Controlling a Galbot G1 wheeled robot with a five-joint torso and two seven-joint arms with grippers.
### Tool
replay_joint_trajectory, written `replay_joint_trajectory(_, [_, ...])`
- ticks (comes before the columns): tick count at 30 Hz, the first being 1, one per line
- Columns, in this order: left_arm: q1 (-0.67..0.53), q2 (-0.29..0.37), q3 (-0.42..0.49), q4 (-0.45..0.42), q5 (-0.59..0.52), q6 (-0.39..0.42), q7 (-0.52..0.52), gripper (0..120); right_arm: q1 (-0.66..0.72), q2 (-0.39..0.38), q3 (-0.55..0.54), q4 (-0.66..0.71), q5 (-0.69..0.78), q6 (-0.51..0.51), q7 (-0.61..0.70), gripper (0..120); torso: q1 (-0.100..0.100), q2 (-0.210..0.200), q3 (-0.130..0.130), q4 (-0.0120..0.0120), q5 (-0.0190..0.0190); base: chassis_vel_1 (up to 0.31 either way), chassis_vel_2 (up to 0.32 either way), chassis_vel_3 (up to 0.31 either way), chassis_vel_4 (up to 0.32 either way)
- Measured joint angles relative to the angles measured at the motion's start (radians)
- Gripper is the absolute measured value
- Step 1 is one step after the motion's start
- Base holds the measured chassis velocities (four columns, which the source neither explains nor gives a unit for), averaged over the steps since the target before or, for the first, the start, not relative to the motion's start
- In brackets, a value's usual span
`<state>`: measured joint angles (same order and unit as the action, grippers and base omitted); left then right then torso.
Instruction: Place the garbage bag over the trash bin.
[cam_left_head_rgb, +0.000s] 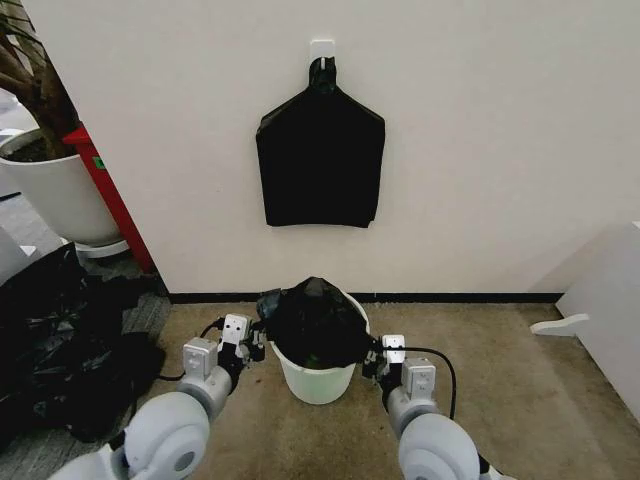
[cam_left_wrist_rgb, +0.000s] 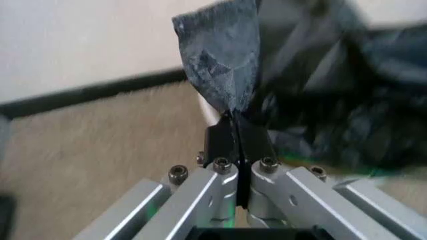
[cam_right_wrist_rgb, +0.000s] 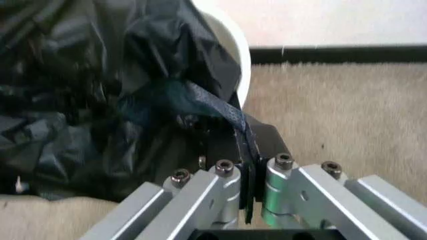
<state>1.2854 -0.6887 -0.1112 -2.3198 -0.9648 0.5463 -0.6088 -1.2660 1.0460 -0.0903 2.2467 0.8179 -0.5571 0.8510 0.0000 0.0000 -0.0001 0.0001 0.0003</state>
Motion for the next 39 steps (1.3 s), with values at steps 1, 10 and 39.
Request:
replay_joint_trajectory(1, [-0.001,0.007,0.006,-0.001,-0.009,0.017,-0.017,0,0.002,-0.005,0.000,0.003,0.022,-0.017,0.011,0,0.000,0.000,0.000,0.0000,-0.0003,0.000,0.000,0.000,0.000])
replay_joint_trajectory(10, [0.016,0.026,0.039,0.000,-0.052,0.086,-0.123,0,-0.001,-0.039,-0.005,-0.012,0.030,-0.078,0.033,0,0.000,0.000,0.000,0.0000,-0.0003,0.000,0.000,0.000,0.000])
replay_joint_trajectory(39, [-0.033,-0.180,0.107,0.250,0.056,0.021,-0.101,0,0.015,0.022,-0.054,-0.275,-0.383,-0.042,-0.164,0,0.000,0.000,0.000,-0.0002,-0.0002,0.000,0.000,0.000,0.000])
